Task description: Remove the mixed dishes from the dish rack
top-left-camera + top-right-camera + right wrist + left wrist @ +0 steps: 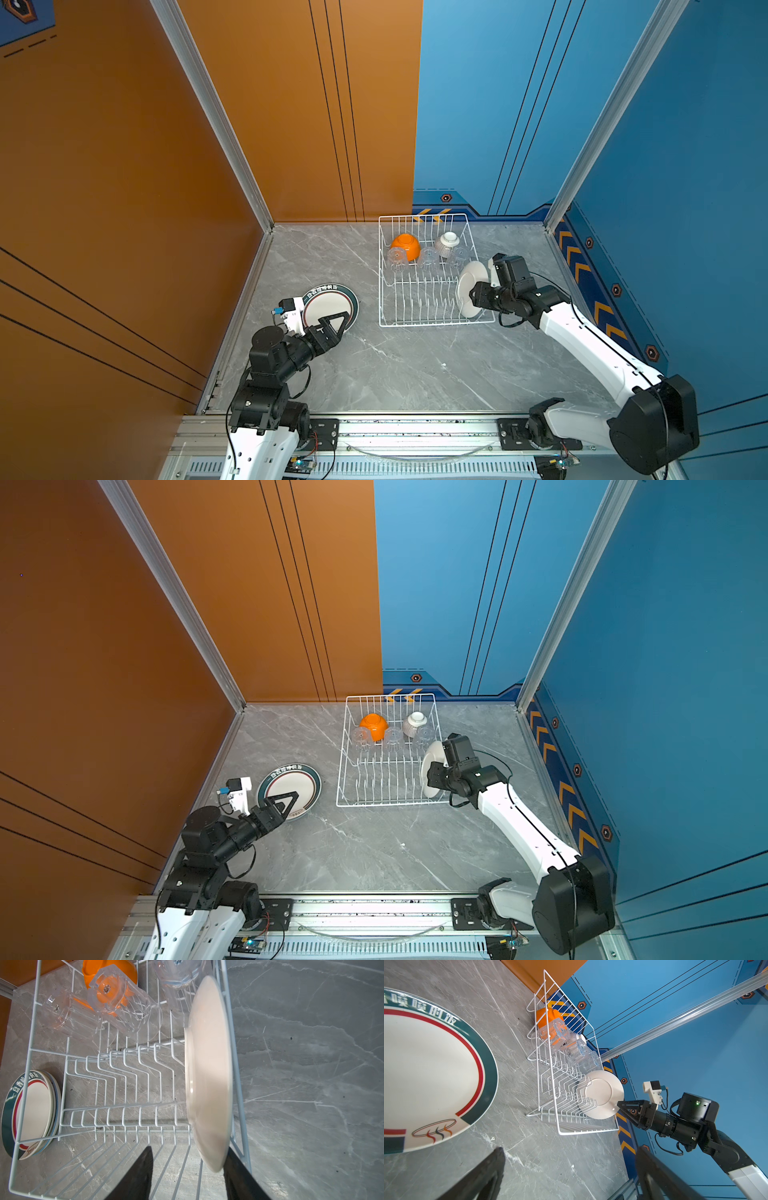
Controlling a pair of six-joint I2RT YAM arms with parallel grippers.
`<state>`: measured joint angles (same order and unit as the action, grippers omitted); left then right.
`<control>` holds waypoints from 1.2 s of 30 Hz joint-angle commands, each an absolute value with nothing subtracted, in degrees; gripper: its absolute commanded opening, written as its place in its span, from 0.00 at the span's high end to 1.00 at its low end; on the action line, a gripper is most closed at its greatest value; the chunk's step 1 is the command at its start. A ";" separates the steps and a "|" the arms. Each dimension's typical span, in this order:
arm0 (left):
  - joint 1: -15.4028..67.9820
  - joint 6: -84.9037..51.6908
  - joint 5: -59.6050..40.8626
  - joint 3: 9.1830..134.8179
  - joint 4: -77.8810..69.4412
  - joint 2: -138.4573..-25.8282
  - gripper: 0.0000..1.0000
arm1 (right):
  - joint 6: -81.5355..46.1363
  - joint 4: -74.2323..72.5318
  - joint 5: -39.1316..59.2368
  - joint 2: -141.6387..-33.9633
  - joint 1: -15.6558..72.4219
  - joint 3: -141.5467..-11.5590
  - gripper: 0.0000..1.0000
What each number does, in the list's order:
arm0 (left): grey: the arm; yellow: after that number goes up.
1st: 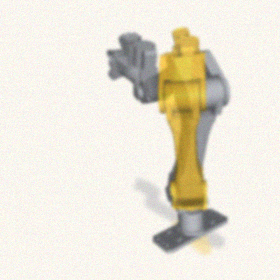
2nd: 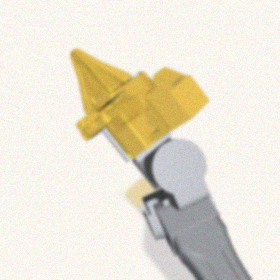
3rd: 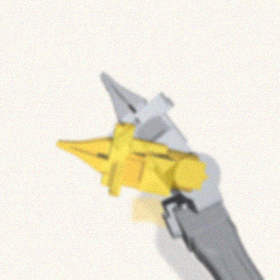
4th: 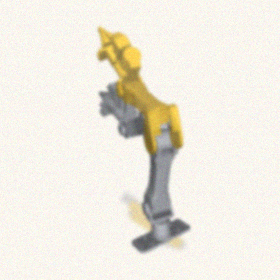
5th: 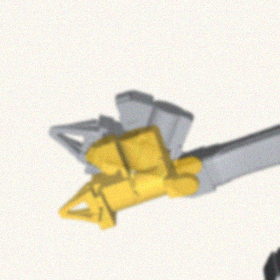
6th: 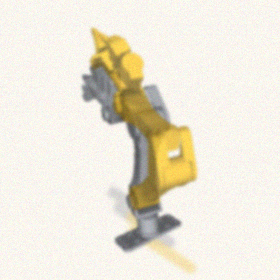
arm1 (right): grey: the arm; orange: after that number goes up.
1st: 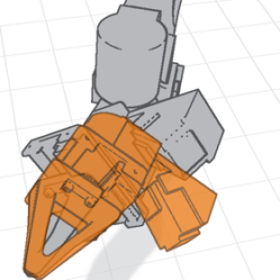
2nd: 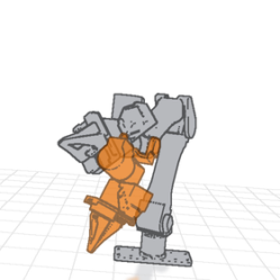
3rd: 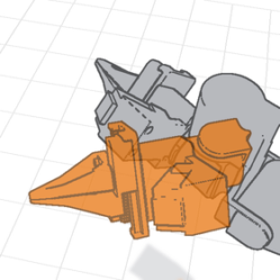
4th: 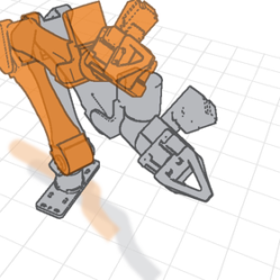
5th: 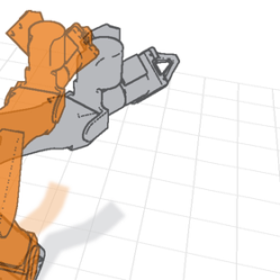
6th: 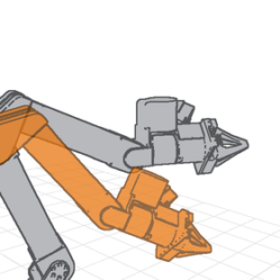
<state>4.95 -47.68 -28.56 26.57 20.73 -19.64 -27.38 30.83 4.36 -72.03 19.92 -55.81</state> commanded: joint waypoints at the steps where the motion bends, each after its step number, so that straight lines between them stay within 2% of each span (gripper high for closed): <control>1: 5.39 -47.89 -27.63 25.70 18.94 -20.80 0.02 | -26.28 28.54 4.50 -72.75 19.78 -57.39 0.49; 19: 6.24 -48.51 -26.02 24.00 17.24 -21.79 0.02 | -27.40 25.69 2.88 -76.11 20.21 -58.23 0.70; 25: 6.75 -48.58 -25.61 24.05 17.09 -22.15 0.02 | -28.11 25.31 2.56 -77.19 20.57 -58.72 0.91; 31: 7.10 -48.47 -25.84 24.22 16.87 -22.15 0.02 | -28.48 25.22 1.73 -76.91 21.52 -59.65 0.93; 36: 7.23 -48.26 -26.24 24.25 16.87 -22.07 0.02 | -29.15 25.22 2.18 -76.81 22.56 -61.89 0.98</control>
